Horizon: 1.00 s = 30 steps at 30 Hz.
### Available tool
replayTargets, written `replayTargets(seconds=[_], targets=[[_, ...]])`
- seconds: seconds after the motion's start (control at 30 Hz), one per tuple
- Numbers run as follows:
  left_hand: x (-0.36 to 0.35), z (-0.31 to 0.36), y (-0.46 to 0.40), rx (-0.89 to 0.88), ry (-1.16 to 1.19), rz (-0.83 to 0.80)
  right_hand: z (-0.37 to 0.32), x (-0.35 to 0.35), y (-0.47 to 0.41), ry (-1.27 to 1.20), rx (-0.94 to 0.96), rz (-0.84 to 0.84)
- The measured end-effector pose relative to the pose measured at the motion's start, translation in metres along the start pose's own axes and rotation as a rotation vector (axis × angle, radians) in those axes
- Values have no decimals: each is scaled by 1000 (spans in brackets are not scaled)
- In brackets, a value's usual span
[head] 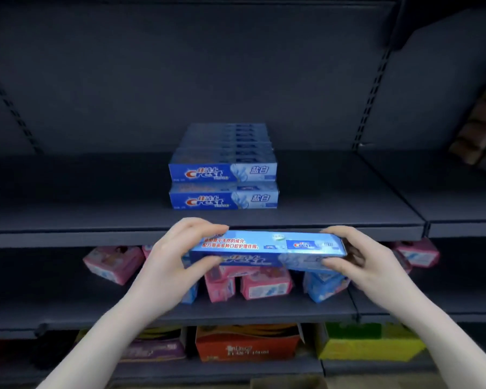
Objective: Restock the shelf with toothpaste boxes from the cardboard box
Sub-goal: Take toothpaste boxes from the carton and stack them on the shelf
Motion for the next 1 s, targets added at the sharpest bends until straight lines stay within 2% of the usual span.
replayTargets(seconds=[0.13,0.23,0.63,0.8,1.0], targets=[[26,-6,-26,-44,-43,76,-23,3,-30,-49,41,36],[39,-19,-44,-13,-47,132,-31,1,-53,-69,51,56],[43,-72,-75,22,-90,243,-23,-18,-124,10,24,90],[43,-78,-73,31,-197,339,-21,-16,-129,-39,-7,200],[38,-94,-69,177,-40,381,-24,-30,-124,-7,-38,261]])
Point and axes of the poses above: each hand's wrist, its own y-axis away from the middle knuckle, its own x-axis out of the back of the hand, z = x × y, the point moved 8 cm from there along -y, towards the middle knuckle, and after that the axes turned 3 degrees about -z, right-handed, at the moved point
